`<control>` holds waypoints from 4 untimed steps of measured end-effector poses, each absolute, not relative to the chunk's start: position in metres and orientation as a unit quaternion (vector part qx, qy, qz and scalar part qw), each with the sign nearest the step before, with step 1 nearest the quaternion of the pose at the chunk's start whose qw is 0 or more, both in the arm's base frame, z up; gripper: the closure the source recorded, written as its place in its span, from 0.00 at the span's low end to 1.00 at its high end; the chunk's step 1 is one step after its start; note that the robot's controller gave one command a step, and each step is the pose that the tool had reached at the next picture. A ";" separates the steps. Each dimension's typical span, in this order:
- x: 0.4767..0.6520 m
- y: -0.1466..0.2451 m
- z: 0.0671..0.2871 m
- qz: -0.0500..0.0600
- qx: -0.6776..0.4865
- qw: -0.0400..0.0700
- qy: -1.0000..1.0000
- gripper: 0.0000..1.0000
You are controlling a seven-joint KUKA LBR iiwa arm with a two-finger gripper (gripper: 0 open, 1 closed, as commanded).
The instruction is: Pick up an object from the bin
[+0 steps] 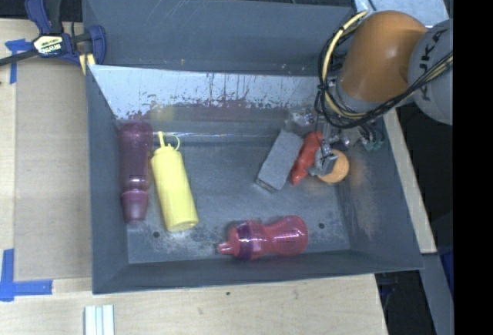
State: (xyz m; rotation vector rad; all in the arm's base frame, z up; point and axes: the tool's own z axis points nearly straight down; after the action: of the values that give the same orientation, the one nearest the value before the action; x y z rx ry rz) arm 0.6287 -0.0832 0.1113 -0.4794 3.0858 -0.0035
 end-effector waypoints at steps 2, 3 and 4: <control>0.620 -0.096 0.098 -0.001 -0.151 0.013 0.989 0.00; 0.619 -0.095 0.114 0.000 -0.138 0.012 0.990 0.00; 0.628 -0.088 0.078 -0.002 -0.245 0.016 0.969 0.00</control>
Offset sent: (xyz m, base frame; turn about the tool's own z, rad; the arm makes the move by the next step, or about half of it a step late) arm -0.0104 -0.0116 -0.0077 0.0465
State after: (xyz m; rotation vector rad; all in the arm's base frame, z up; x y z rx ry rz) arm 0.6276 -0.0878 0.0777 -0.7630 3.0139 -0.0050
